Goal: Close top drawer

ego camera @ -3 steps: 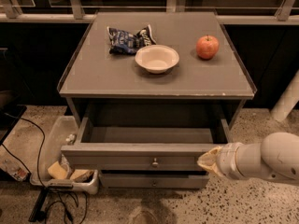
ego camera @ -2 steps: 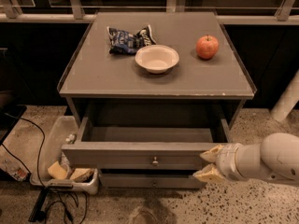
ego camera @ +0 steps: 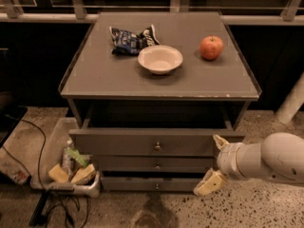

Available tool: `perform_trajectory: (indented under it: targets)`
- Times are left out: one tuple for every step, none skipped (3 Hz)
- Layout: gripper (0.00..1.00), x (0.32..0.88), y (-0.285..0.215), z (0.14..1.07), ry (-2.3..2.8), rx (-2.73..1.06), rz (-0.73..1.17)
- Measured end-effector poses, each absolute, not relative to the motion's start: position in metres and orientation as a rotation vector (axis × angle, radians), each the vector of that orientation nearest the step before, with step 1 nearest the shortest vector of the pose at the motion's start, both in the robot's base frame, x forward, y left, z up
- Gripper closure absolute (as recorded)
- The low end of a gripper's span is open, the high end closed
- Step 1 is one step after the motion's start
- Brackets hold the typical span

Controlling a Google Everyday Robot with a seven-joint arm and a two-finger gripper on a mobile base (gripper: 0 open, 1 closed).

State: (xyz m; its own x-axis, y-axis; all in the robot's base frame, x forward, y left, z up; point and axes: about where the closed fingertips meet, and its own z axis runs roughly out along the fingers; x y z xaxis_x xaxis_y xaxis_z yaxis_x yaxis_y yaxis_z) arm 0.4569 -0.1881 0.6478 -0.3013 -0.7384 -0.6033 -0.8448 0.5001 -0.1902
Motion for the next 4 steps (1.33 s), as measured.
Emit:
perform_trajectory:
  targets:
    - [0.18, 0.4858, -0.1802, 0.649, 2.082, -1.293, 0.234]
    - [0.41, 0.4854, -0.1802, 0.649, 2.082, -1.293, 0.234]
    - [0.41, 0.4854, -0.1802, 0.649, 2.082, -1.293, 0.234]
    - [0.17, 0.4854, -0.1801, 0.649, 2.082, -1.293, 0.234]
